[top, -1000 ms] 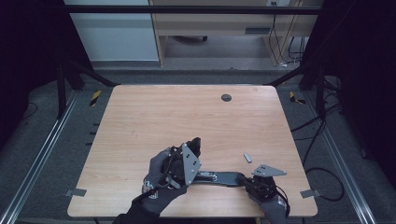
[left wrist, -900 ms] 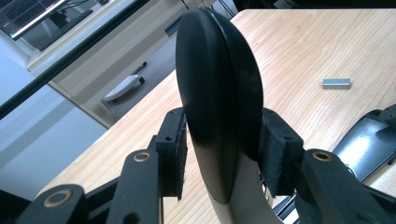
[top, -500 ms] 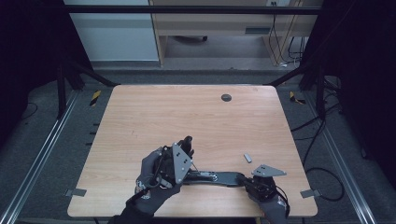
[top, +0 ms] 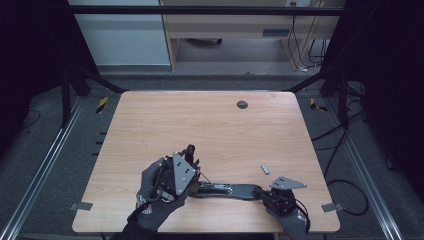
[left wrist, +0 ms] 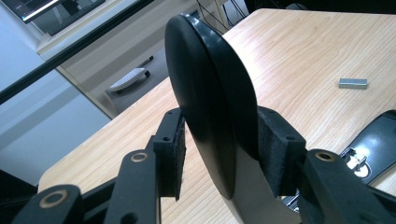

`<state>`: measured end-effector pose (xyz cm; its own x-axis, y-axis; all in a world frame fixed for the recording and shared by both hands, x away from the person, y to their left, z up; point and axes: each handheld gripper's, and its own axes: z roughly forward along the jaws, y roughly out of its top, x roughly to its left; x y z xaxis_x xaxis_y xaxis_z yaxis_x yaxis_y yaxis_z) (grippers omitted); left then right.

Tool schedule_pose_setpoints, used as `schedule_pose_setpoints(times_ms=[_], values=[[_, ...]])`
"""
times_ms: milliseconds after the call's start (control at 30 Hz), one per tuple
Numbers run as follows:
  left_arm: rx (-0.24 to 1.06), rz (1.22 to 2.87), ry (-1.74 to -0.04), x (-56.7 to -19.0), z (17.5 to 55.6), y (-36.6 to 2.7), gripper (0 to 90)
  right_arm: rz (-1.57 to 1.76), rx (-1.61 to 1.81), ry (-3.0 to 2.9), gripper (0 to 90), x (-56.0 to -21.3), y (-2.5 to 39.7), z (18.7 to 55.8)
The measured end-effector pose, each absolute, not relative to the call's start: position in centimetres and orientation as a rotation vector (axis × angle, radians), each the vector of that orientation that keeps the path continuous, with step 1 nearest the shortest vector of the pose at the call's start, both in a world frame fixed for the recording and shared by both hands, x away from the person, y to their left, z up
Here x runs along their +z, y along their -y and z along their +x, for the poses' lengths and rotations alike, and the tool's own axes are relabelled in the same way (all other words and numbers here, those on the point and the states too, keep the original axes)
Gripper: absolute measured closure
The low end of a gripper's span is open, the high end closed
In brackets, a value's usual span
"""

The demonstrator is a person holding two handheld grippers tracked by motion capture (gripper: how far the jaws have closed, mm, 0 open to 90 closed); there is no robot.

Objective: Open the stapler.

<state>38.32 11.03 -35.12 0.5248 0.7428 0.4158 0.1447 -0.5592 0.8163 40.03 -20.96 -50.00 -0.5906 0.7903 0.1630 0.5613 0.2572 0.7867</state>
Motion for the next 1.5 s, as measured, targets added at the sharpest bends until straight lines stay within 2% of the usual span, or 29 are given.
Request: schedule_pose_setpoints(times_ms=[833, 1067, 1500], values=[[0.974, 1.971, -0.825, -35.5, 38.7, -14.3, 52.4, 1.247, 1.241, -2.270, 90.0, -50.0, 20.9, 40.0], [0.893, 1.924, -0.886, -36.1, 38.8, -16.9, 51.5, 1.255, 1.242, -2.272, 90.0, -49.9, 20.9, 40.0], [0.874, 1.905, -0.892, -36.7, 38.9, -18.1, 49.9, 1.258, 1.240, -2.275, 90.0, -49.9, 20.9, 40.0]])
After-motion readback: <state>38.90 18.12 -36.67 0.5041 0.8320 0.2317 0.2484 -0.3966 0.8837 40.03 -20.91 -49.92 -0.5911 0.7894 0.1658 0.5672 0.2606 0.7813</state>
